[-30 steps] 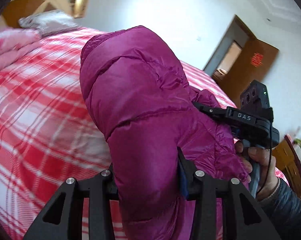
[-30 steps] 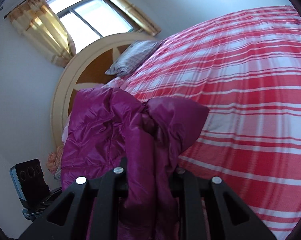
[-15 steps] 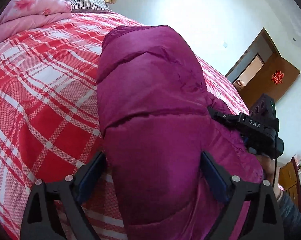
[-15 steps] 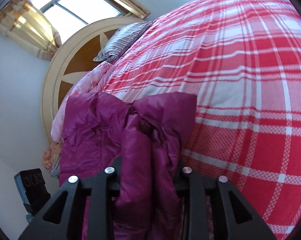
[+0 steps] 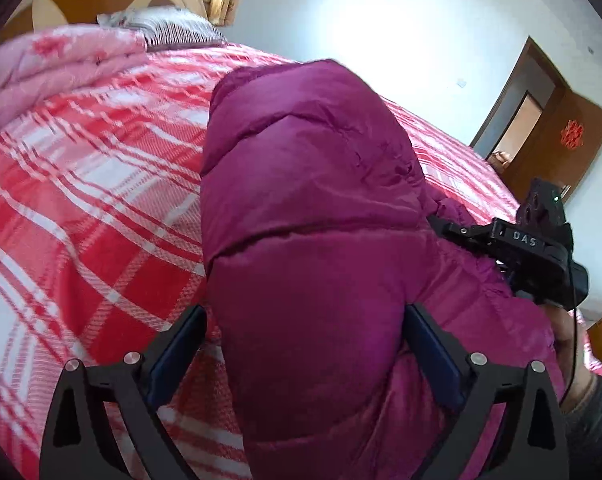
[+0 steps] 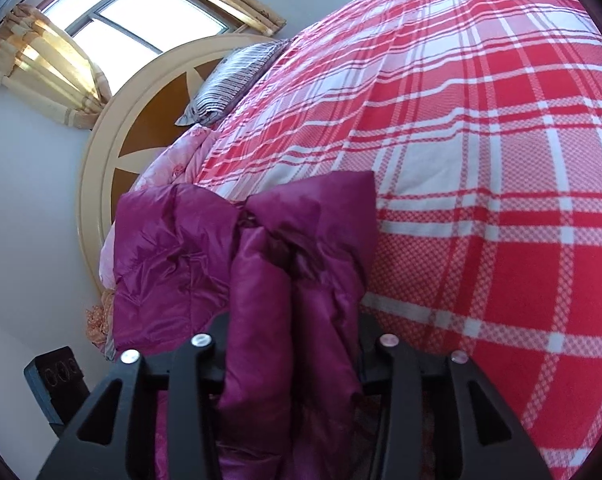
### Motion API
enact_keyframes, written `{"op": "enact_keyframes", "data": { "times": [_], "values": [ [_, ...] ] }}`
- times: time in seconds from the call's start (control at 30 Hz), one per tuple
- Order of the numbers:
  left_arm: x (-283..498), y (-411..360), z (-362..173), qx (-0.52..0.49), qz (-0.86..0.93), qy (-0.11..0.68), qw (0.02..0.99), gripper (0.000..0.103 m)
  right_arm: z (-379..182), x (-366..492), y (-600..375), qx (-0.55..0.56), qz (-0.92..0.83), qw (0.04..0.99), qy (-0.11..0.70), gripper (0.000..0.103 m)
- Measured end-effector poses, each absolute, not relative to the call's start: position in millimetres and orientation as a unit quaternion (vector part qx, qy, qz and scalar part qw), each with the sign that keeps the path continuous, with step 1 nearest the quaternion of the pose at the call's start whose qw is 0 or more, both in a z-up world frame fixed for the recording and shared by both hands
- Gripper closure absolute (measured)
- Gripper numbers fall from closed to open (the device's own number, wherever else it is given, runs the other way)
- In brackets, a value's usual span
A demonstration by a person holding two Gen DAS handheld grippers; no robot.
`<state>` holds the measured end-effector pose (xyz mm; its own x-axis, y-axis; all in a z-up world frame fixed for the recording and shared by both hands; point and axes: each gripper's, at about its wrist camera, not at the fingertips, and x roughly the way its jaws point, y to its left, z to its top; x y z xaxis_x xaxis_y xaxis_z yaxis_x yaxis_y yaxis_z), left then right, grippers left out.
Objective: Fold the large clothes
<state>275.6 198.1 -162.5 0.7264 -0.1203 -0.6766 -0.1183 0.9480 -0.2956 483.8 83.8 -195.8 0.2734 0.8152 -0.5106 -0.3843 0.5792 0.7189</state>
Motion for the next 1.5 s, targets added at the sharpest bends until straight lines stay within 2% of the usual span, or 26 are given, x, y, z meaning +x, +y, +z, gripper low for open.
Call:
{"op": "enact_keyframes", "data": {
  "times": [0.13,0.43,0.57,0.8,0.93,1.13,1.5],
  "values": [
    [271,195,-156,-0.141,0.012,0.368,0.919,0.004,-193,478,80,0.232,0.378,0.773,0.453,0.046],
    [257,199,-145,-0.132,0.017,0.368,0.920,0.004,-189,468,71,0.226,0.347,0.789,0.454,0.036],
    [246,196,-131,-0.113,0.025,0.354,0.928,0.004,-185,462,59,0.231,0.326,0.798,0.451,0.027],
    [217,185,-94,-0.068,0.031,0.323,0.943,0.004,-159,438,30,0.237,0.283,0.823,0.432,0.025],
    [198,179,-69,-0.052,0.032,0.300,0.952,0.004,-132,412,18,0.232,0.259,0.848,0.399,0.015],
    [174,171,-43,-0.038,0.029,0.269,0.962,0.004,-86,358,11,0.219,0.258,0.874,0.349,0.014],
    [151,157,-16,-0.024,0.012,0.226,0.974,0.004,-19,256,23,0.116,0.244,0.933,0.236,0.002]
  ]
}}
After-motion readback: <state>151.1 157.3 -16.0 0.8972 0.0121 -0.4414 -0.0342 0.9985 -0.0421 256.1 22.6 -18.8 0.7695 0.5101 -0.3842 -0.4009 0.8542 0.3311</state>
